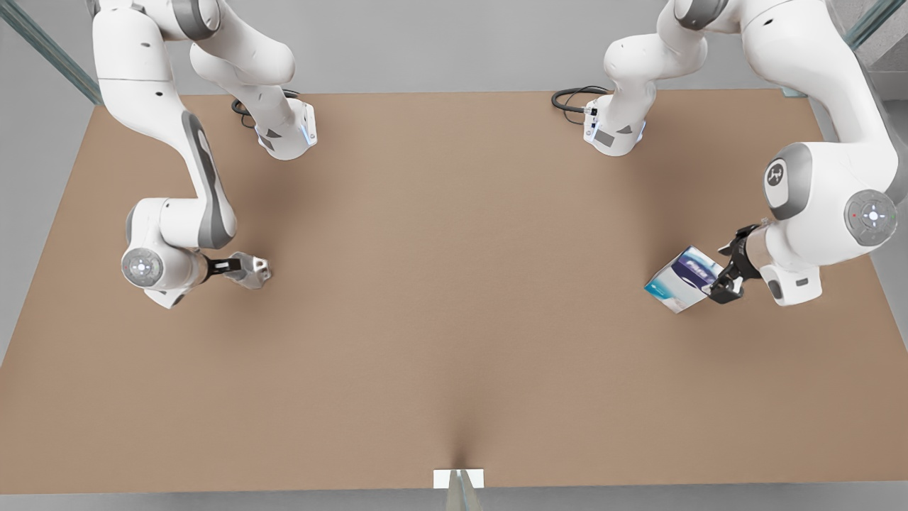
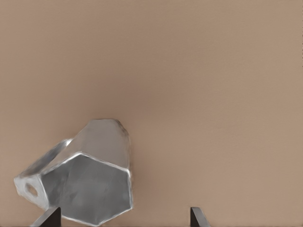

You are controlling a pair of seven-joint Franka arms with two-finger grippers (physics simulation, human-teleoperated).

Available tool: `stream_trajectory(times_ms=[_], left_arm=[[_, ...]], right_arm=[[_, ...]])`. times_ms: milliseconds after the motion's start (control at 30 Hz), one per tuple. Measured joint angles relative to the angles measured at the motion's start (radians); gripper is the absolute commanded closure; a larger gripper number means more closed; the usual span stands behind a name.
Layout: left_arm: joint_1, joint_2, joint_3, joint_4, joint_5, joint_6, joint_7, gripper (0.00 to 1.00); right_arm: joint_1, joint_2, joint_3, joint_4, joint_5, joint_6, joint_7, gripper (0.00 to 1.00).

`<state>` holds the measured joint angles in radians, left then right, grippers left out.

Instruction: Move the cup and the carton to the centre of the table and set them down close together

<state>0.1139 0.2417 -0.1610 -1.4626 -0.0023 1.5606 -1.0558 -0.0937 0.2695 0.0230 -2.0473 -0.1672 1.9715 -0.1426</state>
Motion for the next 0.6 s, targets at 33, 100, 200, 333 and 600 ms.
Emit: stream_trajectory(times_ms=[33,100,200,333,600], left_arm=[[0.005,-0.003,-0.02,0.0,-0.001,-0.012,0.015,0.01],[0.008,-0.006,-0.031,-0.004,-0.001,-0.02,0.026,0.01],[0.026,-0.028,-0.031,-0.059,0.003,-0.005,0.046,0.03],[0.124,-0.072,-0.03,-0.185,0.035,0.085,0.089,0.03],[0.124,-0.037,-0.046,-0.214,0.123,0.227,0.151,0.02]], right_arm=[[0.001,0.01,0.002,0.001,0.001,0.005,0.0,0.0],[0.0,0.032,0.005,0.004,0.002,0.007,0.0,0.0],[-0.006,0.052,0.006,0.006,0.002,0.026,0.0,0.0],[-0.015,0.073,0.006,0.006,0.003,0.04,0.0,0.0],[-0.019,0.119,0.009,0.01,0.025,0.059,0.0,0.0]])
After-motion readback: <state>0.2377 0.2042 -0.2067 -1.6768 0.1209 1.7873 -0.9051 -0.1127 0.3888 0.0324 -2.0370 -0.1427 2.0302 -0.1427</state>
